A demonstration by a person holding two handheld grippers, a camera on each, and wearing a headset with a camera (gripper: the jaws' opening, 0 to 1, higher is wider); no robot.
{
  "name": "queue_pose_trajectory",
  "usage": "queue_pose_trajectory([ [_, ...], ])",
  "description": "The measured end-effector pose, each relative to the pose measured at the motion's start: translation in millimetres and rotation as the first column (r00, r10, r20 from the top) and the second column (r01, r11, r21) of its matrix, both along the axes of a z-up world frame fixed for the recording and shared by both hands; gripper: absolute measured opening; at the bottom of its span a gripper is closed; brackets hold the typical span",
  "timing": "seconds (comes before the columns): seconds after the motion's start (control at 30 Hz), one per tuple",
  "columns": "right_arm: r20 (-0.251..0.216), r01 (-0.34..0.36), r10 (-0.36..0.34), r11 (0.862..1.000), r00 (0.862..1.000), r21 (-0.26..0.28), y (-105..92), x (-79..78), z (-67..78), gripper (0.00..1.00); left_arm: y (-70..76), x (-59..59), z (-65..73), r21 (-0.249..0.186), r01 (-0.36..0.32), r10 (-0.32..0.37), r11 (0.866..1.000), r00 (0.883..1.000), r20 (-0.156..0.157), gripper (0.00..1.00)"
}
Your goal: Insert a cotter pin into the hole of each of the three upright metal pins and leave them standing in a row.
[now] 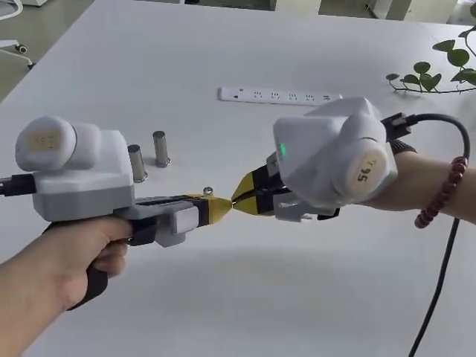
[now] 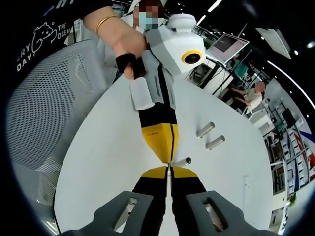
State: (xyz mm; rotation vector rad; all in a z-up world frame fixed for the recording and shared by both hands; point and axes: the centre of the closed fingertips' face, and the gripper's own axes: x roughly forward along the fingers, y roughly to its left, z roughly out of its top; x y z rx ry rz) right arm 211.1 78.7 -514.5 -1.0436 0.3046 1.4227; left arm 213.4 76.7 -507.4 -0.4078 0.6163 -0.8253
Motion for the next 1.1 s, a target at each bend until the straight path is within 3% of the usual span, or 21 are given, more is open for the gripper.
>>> queue_pose_trajectory([
  [0.1, -0.026, 0.008, -0.008, 1.000, 1.000, 0.010, 0.2, -1.2, -0.6, 0.00, 0.4, -1.5, -0.7, 0.003, 0.008, -0.008, 1.000, 1.000, 0.003, 0.00],
  [0.37, -0.084, 0.039, -0.036, 0.999, 0.996, 0.034, -1.6, 0.3, 1.9, 0.00, 1.8, -5.6, 4.3, 0.029, 0.042, -0.043, 0.999, 0.997, 0.060, 0.00],
  [0.43, -0.132, 0.057, -0.051, 0.997, 0.990, 0.043, -2.9, -1.4, 2.2, 0.02, 3.9, -6.5, 2.1, 0.073, 0.057, -0.063, 0.996, 0.994, 0.085, 0.00],
  [0.53, -0.194, 0.082, -0.068, 0.994, 0.979, 0.066, -3.5, -3.4, 4.1, 0.04, 3.8, -9.5, 1.1, 0.104, 0.081, -0.092, 0.991, 0.990, 0.108, 0.00],
  [0.63, -0.310, 0.135, -0.106, 0.988, 0.945, 0.072, -5.1, -10.1, 4.0, 0.06, 5.2, -12.8, -3.3, 0.179, 0.119, -0.149, 0.977, 0.975, 0.166, 0.00],
  [0.67, -0.327, 0.144, -0.112, 0.987, 0.939, 0.076, -5.2, -10.5, 4.3, 0.10, 5.4, -14.0, -5.0, 0.201, 0.132, -0.168, 0.971, 0.970, 0.178, 0.00],
  [0.8, -0.419, 0.186, -0.128, 0.977, 0.899, 0.100, -6.5, -10.5, 3.7, 0.13, 5.2, -22.2, -13.9, 0.272, 0.187, -0.245, 0.944, 0.950, 0.195, 0.00],
  [0.83, -0.441, 0.192, -0.130, 0.976, 0.888, 0.101, -7.0, -12.1, 3.5, 0.13, 4.8, -22.7, -14.2, 0.270, 0.186, -0.243, 0.945, 0.950, 0.197, 0.00],
  [0.87, -0.483, 0.202, -0.130, 0.974, 0.866, 0.099, -7.5, -16.1, 3.0, 0.14, 4.0, -25.7, -15.1, 0.272, 0.207, -0.265, 0.940, 0.944, 0.199, 0.00],
  [0.9, -0.500, 0.204, -0.128, 0.974, 0.857, 0.100, -7.7, -18.0, 3.0, 0.14, 2.7, -27.8, -14.1, 0.270, 0.221, -0.281, 0.937, 0.937, 0.207, 0.00],
  [0.97, -0.560, 0.209, -0.117, 0.973, 0.820, 0.103, -8.4, -25.3, 2.8, 0.14, -0.9, -31.8, -11.1, 0.262, 0.244, -0.306, 0.934, 0.924, 0.229, 0.00],
  [1.07, -0.611, 0.210, -0.101, 0.972, 0.785, 0.109, -12.1, -28.7, 2.4, 0.14, -3.3, -35.9, -12.9, 0.292, 0.271, -0.345, 0.917, 0.907, 0.242, 0.00],
  [1.1, -0.617, 0.205, -0.091, 0.972, 0.782, 0.117, -13.3, -30.1, 3.8, 0.14, -3.8, -37.1, -12.7, 0.287, 0.280, -0.352, 0.916, 0.905, 0.241, 0.00],
])
